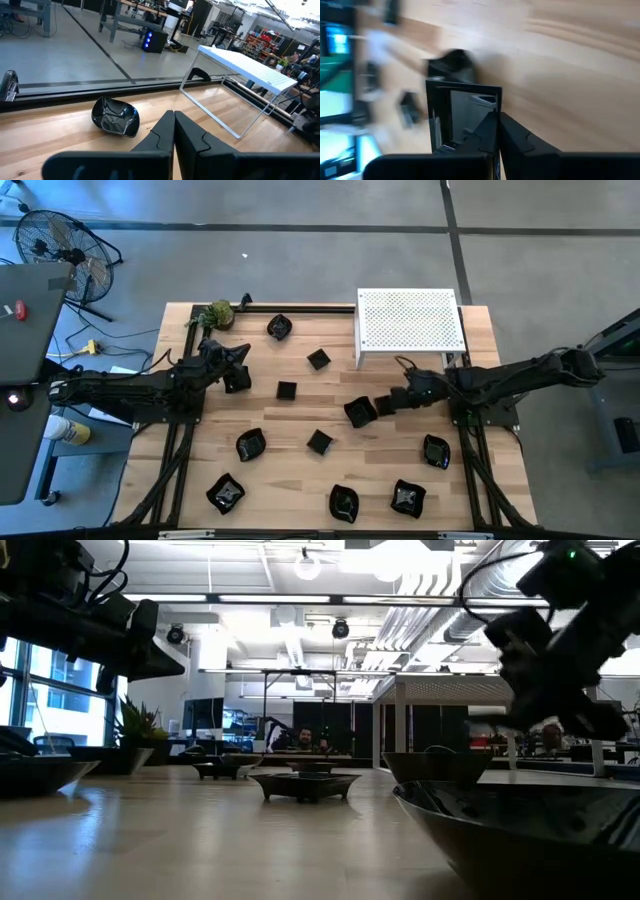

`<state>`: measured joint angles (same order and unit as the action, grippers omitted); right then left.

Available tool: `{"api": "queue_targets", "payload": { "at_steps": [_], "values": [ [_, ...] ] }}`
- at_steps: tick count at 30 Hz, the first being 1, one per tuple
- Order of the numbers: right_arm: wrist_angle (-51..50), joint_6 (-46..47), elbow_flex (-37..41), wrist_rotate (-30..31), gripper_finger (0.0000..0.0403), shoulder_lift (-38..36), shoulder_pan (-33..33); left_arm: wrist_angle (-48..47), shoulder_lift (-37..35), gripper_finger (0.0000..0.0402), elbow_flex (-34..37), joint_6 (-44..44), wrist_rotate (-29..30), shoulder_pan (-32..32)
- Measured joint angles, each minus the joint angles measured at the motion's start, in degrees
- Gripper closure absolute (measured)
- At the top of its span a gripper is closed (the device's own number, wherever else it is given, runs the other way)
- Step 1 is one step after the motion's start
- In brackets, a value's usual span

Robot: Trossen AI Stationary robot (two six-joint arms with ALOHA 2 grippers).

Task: Pick & Place Mini shaped plates
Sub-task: Put the square plate on the shelf

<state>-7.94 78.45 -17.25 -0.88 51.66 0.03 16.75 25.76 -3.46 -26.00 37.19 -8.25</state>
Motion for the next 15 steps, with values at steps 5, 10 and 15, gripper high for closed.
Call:
{"api": "queue_targets", "payload": {
  "at_steps": [5,10,15],
  "values": [
    [5.3,-0.9,-2.0,-1.2,0.0391,0.0,0.0,0.0,0.0,0.0401,0.0,0.0,0.0,0.0],
    [1.4,-5.6,-9.7,-0.9,0.039,0.0,0.0,-0.1,0.0,0.0401,0.0,0.0,0.0,0.0],
    [-5.6,-11.1,-19.5,2.5,0.039,0.0,-0.5,-0.4,0.0,0.0401,0.0,0.0,0.0,0.0]
  ]
}}
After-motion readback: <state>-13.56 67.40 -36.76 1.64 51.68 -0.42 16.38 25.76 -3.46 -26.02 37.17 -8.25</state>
